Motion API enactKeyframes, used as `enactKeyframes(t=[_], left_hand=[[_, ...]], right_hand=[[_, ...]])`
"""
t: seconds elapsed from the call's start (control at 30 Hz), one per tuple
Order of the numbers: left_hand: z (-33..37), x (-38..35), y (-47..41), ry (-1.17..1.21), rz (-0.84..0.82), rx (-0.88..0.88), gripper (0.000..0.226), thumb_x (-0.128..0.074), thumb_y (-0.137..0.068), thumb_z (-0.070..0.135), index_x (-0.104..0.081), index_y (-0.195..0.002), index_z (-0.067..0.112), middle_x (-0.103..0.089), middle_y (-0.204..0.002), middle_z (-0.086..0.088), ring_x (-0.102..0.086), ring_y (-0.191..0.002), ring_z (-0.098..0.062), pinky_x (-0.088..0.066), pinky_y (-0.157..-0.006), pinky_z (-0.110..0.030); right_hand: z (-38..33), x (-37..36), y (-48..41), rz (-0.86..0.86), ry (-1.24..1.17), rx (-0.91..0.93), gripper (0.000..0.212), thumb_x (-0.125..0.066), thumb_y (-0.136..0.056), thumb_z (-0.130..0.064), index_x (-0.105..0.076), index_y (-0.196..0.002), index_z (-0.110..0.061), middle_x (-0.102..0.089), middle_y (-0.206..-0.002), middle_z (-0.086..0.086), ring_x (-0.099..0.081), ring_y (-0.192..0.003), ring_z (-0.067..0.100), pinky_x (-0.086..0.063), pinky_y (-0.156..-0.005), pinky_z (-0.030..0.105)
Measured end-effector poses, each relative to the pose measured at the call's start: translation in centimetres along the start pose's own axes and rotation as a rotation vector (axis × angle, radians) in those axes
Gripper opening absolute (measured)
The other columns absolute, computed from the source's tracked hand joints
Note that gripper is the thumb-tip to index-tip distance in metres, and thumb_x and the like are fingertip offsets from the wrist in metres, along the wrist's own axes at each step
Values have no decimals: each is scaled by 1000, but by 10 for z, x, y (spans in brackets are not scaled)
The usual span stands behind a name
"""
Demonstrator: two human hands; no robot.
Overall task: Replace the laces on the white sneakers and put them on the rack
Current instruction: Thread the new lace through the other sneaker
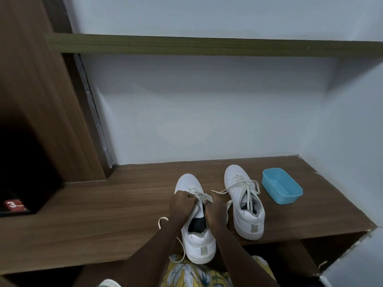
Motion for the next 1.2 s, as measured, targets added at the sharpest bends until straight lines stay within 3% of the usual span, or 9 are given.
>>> enactKeyframes(t=[0.1,0.27,0.4,0.57,0.8,0.9,1.0,1.13,1.2], left_hand=[[-1,0,-1,-15,-6,-12,37,-59,-78,12,-41,-46,12,-36,-49,-8,-32,-48,-15,-24,-51,-30],[7,2,-1,-61,8,-50,45,-59,-79,11,-34,-42,14,-33,-45,-3,-30,-47,-13,-23,-51,-30],[7,3,1,-67,18,-69,47,-59,-82,14,-34,-42,15,-35,-45,-3,-34,-50,-16,-25,-53,-30],[5,2,4,-8,31,-59,51,-60,-83,13,-33,-40,16,-31,-42,-1,-29,-44,-11,-22,-45,-23],[8,1,5,0,23,-40,49,-60,-83,14,-35,-41,16,-33,-43,0,-31,-45,-10,-22,-47,-23],[12,-1,5,-75,11,-24,47,-59,-84,16,-36,-42,16,-35,-45,0,-31,-47,-11,-21,-46,-23],[13,-3,5,-131,8,28,45,-57,-85,19,-39,-44,16,-38,-48,1,-37,-51,-12,-24,-48,-26],[12,-5,3,-102,-8,75,34,-58,-86,22,-50,-54,15,-55,-63,-5,-49,-67,-17,-30,-59,-27],[9,-6,1,-80,-22,69,31,-59,-87,23,-54,-58,14,-59,-66,-6,-49,-69,-16,-30,-60,-27]], right_hand=[[-1,1,1,4,15,2,32,-41,-95,-6,-57,-122,-5,-57,-128,12,-51,-121,30,-40,-93,33],[3,-4,-2,15,27,-3,18,-46,-93,-7,-62,-100,-10,-63,-113,12,-57,-106,30,-43,-81,33],[6,-5,-2,25,26,-11,22,-46,-93,-8,-63,-108,-9,-63,-113,12,-58,-105,31,-42,-79,32],[9,-5,-7,47,27,-1,31,-45,-93,-8,-61,-119,-12,-63,-118,11,-57,-111,30,-43,-82,31],[10,-6,-7,57,-7,-2,28,-47,-93,-8,-62,-116,-9,-64,-114,12,-58,-107,31,-36,-74,27],[6,-6,-3,36,-15,10,19,-45,-92,-7,-64,-96,-10,-66,-105,14,-60,-98,31,-35,-71,28],[6,-6,-1,42,-46,9,34,-48,-91,-10,-43,-62,-28,-66,-95,15,-54,-81,24,-35,-69,30],[0,1,3,33,-211,72,22,-52,-90,-17,-58,-69,-15,-61,-73,9,-50,-70,18,-42,-74,41],[-2,2,2,40,-246,110,30,-47,-93,-27,-61,-72,-11,-62,-73,9,-53,-71,16,-42,-73,37]])
Point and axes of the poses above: each hand's wrist, its own y-axis away from the middle knuckle, its own x-axis out of the back of the hand, z = x × y, the point moved 6 cm from there along -y, towards the middle knuckle
